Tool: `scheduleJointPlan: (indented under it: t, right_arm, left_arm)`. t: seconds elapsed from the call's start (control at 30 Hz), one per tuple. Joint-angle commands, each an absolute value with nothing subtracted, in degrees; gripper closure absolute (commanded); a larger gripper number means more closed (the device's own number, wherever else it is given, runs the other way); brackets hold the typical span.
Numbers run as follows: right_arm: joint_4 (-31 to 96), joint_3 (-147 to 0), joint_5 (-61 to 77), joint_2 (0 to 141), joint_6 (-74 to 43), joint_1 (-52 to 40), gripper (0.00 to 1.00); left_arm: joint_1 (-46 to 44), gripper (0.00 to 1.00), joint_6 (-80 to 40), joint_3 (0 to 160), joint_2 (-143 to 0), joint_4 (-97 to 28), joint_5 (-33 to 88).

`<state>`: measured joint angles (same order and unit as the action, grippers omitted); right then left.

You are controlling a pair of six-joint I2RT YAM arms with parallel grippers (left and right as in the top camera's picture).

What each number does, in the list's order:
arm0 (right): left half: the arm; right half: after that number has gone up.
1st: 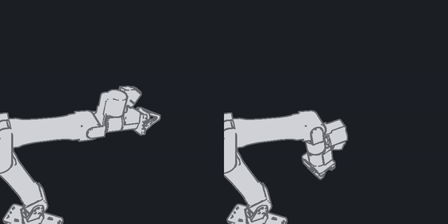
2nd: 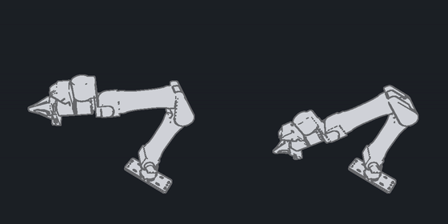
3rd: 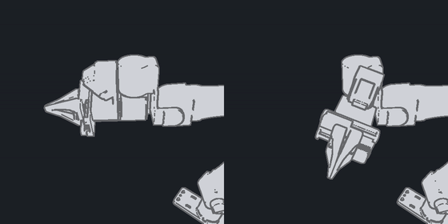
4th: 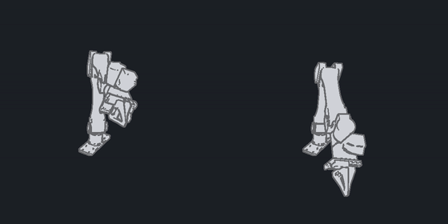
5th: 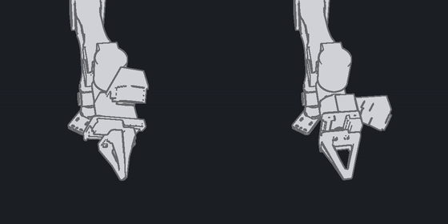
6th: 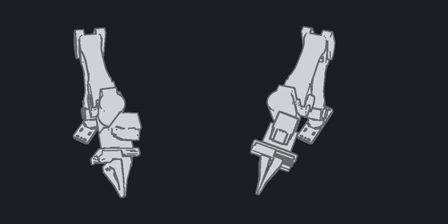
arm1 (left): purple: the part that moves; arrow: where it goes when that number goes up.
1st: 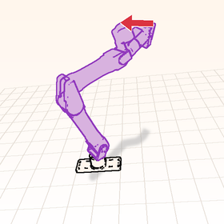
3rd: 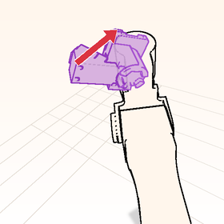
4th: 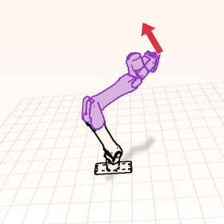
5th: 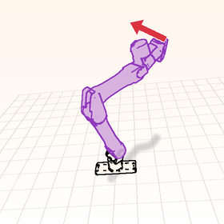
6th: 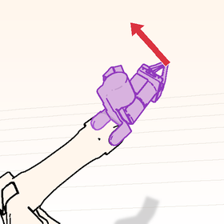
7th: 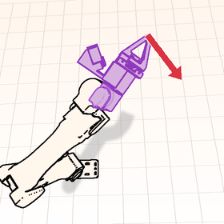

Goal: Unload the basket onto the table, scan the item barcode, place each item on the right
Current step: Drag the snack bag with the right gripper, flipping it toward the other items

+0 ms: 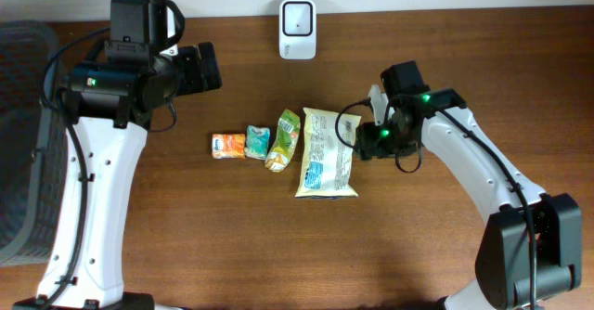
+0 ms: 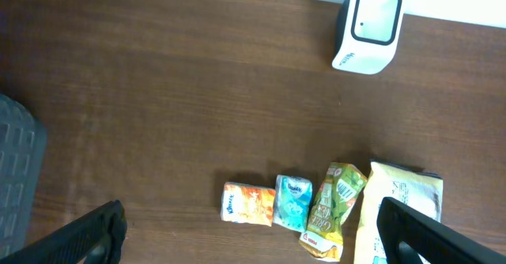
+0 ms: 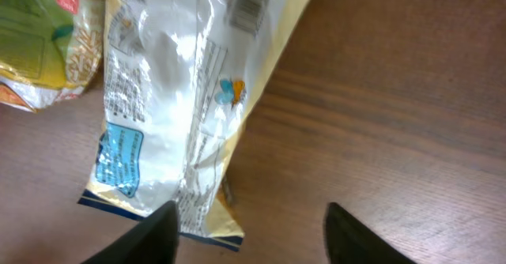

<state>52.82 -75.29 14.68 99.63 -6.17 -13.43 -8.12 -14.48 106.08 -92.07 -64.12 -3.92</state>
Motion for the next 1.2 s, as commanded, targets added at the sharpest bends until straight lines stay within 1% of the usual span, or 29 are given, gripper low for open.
scheduleJointPlan:
  t: [0.0,0.03,0.13,0.23,0.3,0.37,0.5,0.57,0.63,0.77,1.03,1.07,1.1,1.17]
  right_arm:
    - [51.1,-77.3,24.6,98.5,-3.7,-14.5,0.37]
    - [49.8,-77.3,26.8,98.6,-5.3,-15.7,0.36]
    - [46.3,-77.1,26.3,99.8,-11.6,-21.3,0.36]
    - [42.4,-76.6,21.8,102.7,-21.3,-27.6,0.40]
    - [41.7,-76.4,19.2,105.0,-26.2,-30.2,0.40]
    - [41.7,-76.4,18.4,108.4,-31.1,-32.7,0.44]
    - [42.5,-76.4,18.8,112.8,-34.9,-35.0,0.46]
    - [43.8,-76.4,18.7,113.5,-35.0,-35.2,0.47]
    - [46.9,-76.5,15.7,113.4,-35.0,-34.2,0.47]
    - [54.8,-77.3,8.6,112.6,-34.6,-29.3,0.47]
    - [61.6,-79.5,2.4,110.7,-19.8,-13.7,0.46]
    - [62.0,-80.1,2.3,110.6,-18.3,-11.9,0.46]
    - [62.9,-81.8,2.3,110.5,-16.7,-8.4,0.42]
    - [63.7,-83.9,2.7,110.5,-16.6,-5.1,0.40]
  left_arm:
    - [-8.1,0.01,-13.6,106.3,-91.4,-64.2,-4.5]
    - [-8.1,0.01,-13.6,106.3,-91.4,-64.2,-4.5]
    - [-8.1,0.01,-13.6,106.3,-91.4,-64.2,-4.5]
    - [-8.1,0.01,-13.6,106.3,-91.4,-64.2,-4.5]
    - [-8.1,0.01,-13.6,106.3,-91.4,-64.2,-4.5]
    - [-8.1,0.01,-13.6,106.3,-91.4,-64.2,-4.5]
    - [-8.1,0.01,-13.6,106.3,-91.4,-64.2,-4.5]
    - [-8.1,0.01,-13.6,106.3,-91.4,-64.2,-4.5]
    - [-8.1,0.01,-13.6,106.3,-91.4,-64.2,-4.5]
    - [-8.1,0.01,-13.6,106.3,-91.4,-64.2,-4.5]
    - [-8.1,0.01,-13.6,106.3,-91.4,-64.2,-4.5]
    - [-8.1,0.01,-13.6,106.3,-91.4,-64.2,-4.5]
    - [-8.1,0.01,-13.6,106.3,-91.4,-64.2,-4.5]
    - [-8.1,0.01,-13.6,106.3,-91.4,-64.2,-4.5]
